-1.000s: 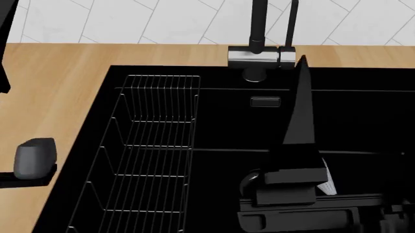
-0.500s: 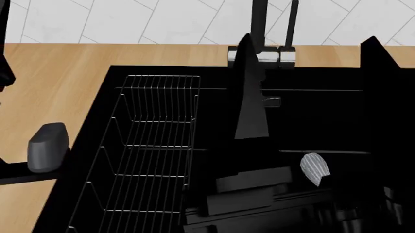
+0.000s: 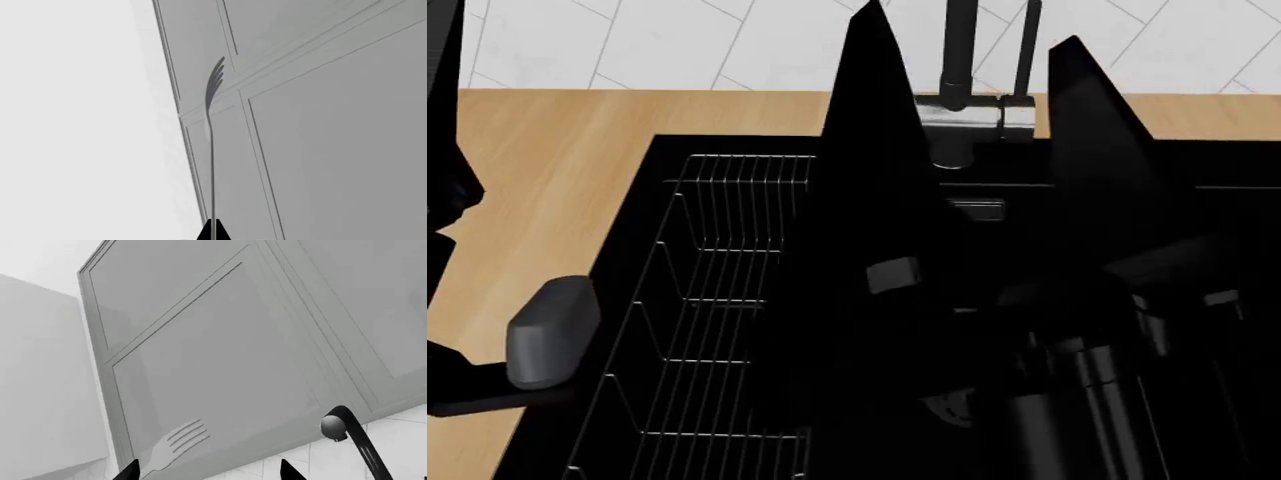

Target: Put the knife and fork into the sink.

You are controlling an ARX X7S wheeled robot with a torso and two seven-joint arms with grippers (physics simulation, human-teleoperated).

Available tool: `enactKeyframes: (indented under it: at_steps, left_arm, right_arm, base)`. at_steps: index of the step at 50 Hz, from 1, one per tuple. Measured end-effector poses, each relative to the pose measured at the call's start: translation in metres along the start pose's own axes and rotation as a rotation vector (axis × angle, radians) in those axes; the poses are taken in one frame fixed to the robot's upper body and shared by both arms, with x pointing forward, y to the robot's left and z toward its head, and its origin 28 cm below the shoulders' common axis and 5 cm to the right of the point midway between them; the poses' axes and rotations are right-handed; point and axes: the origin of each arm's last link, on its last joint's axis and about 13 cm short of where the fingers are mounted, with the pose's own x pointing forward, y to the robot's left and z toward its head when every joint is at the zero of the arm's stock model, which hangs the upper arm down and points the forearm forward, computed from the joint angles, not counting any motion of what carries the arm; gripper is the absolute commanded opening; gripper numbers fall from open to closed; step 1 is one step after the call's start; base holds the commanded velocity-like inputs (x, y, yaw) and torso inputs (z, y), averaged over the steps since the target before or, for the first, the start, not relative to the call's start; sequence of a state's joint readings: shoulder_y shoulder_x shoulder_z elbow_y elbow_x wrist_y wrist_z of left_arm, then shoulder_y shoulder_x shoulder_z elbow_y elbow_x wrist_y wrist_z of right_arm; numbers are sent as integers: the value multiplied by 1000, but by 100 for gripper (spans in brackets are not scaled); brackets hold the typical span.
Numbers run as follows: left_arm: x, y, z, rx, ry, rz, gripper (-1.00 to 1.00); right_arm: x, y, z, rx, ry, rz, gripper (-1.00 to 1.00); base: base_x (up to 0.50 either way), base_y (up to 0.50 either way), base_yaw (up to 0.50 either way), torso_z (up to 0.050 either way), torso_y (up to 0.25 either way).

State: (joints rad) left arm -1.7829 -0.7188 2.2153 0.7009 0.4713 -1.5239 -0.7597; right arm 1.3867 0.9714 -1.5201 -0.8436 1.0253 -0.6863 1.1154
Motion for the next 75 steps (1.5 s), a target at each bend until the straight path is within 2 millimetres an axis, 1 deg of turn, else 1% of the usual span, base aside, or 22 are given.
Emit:
enactKeyframes:
  at_steps: [21, 36, 46, 58, 75]
  left_arm:
    - [-1, 4, 12, -25, -21, 39, -100]
    - [-2, 6, 18, -38, -37, 50, -100]
    - [-3, 5, 22, -50, -51, 44, -100]
    - [-5, 2, 27, -64, -69, 36, -100]
    - [-9, 7, 28, -72, -80, 43, -100]
  right_arm:
    - [28, -13, -13, 225, 28, -2, 100]
    - [43, -15, -23, 345, 77, 30, 100]
    - [53, -14, -29, 392, 114, 68, 100]
    - [62, -11, -31, 426, 141, 114, 100]
    - [70, -9, -32, 458, 152, 150, 100]
  base:
    - [0, 0, 0, 0, 0]
    - [0, 0, 0, 0, 0]
    - [0, 0, 0, 0, 0]
    - [0, 0, 0, 0, 0]
    - [0, 0, 0, 0, 0]
